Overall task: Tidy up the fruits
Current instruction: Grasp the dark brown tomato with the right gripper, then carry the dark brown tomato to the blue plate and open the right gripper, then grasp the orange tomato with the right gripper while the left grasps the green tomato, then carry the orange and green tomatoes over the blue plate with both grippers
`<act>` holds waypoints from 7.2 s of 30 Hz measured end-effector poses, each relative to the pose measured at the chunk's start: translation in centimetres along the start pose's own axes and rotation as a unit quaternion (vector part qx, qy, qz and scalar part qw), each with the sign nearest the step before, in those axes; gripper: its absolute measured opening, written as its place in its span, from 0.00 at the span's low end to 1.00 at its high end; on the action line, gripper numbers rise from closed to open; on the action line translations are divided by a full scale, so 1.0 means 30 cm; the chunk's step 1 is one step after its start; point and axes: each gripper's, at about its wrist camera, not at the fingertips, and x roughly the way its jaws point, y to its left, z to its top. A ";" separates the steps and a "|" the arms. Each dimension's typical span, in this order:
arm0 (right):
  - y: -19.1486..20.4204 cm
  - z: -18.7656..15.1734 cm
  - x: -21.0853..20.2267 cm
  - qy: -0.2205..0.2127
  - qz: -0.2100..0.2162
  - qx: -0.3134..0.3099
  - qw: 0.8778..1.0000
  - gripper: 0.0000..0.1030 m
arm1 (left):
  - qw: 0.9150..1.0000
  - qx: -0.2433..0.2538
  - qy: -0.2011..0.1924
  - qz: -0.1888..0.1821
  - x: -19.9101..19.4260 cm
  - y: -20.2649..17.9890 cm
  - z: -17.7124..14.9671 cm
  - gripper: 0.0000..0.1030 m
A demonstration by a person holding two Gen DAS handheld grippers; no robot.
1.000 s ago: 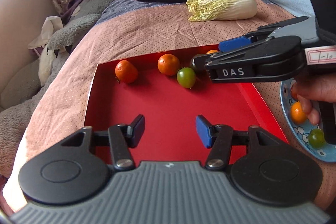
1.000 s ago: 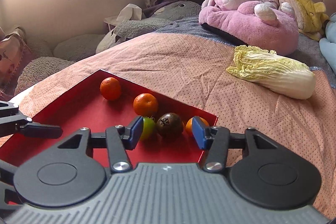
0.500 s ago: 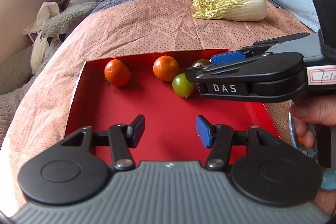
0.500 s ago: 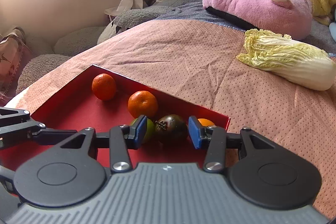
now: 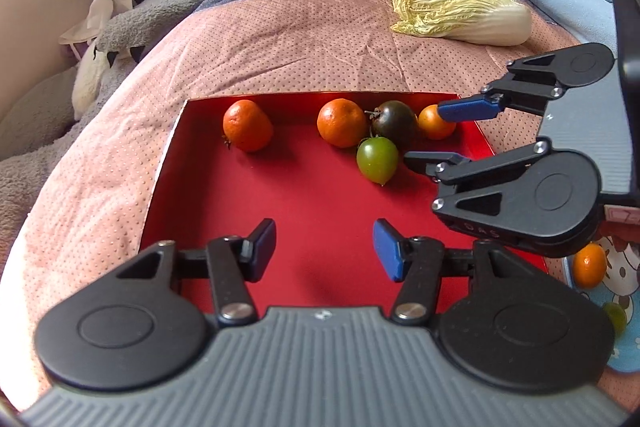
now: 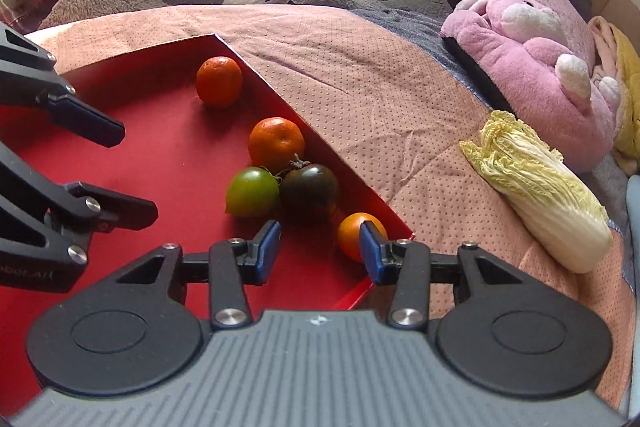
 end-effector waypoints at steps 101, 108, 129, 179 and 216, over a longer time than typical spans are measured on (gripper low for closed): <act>-0.047 -0.082 -0.164 -0.072 -0.045 0.221 0.971 0.47 | 0.985 0.131 -0.070 -0.084 0.095 -0.096 0.039 0.54; -0.082 -0.086 -0.098 -0.057 -0.049 0.213 0.974 0.47 | 0.990 0.109 -0.056 -0.068 0.185 -0.079 0.061 0.53; -0.011 0.013 0.094 0.038 -0.086 0.077 0.993 0.47 | 0.993 0.092 -0.047 -0.065 0.139 -0.010 0.025 0.36; 0.210 -0.457 -0.656 -0.065 0.054 0.256 0.963 0.36 | 0.995 0.091 -0.050 -0.010 -0.155 -0.166 -0.161 0.36; 0.013 -0.808 -0.652 -0.023 -0.080 0.311 0.947 0.36 | 0.963 0.209 -0.046 -0.165 -0.160 -0.649 -0.322 0.37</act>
